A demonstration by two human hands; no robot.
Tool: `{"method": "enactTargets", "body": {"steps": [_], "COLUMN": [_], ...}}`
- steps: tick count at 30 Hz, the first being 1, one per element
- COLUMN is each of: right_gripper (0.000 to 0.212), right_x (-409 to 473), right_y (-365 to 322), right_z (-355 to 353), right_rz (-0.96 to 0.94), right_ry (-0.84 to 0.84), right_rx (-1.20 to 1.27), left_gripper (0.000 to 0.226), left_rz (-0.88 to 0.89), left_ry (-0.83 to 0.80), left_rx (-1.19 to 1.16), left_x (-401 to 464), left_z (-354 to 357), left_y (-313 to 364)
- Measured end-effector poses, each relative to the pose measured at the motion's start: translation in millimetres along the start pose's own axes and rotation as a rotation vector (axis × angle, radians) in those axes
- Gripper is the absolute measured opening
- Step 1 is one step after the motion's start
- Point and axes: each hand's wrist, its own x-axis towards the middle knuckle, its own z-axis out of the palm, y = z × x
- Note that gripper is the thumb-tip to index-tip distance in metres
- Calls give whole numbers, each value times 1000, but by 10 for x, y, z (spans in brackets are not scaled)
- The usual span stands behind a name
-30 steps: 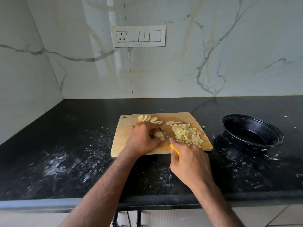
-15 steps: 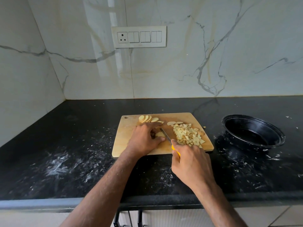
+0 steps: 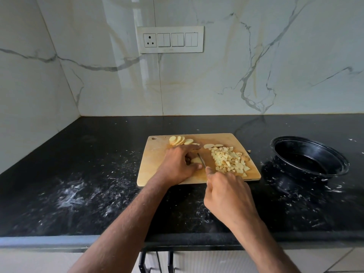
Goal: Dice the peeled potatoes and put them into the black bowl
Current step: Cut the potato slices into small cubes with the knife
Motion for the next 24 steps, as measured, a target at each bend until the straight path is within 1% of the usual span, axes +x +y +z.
{"method": "enactTargets", "body": {"steps": [3,6,8,11,16,24], "right_gripper": [36,34,31,29,41,39], "right_x": [61,99,103,105,-89,-310], "right_y": [13,-8,-7,17,89,290], "right_z": [42,60,57,44,-40,-223], "right_rz": [10,9,15,5,-21,10], "right_ry": [6,14,12,22,-30,-13], "right_rx": [8,-10,-11,3,30,41], "left_gripper": [56,41,36,34,30,30], "left_rz": [30,90,96,94,94,67], "left_ry": [-14,-27,-38,-44,-42,-39], "left_rx": [-22,42,74,98,92,93], "left_x": [-4,-16,-18,-16,-16,-10], "left_z": [-3,28,41,51,43,75], "left_y": [9,15,14,13,19,-10]}}
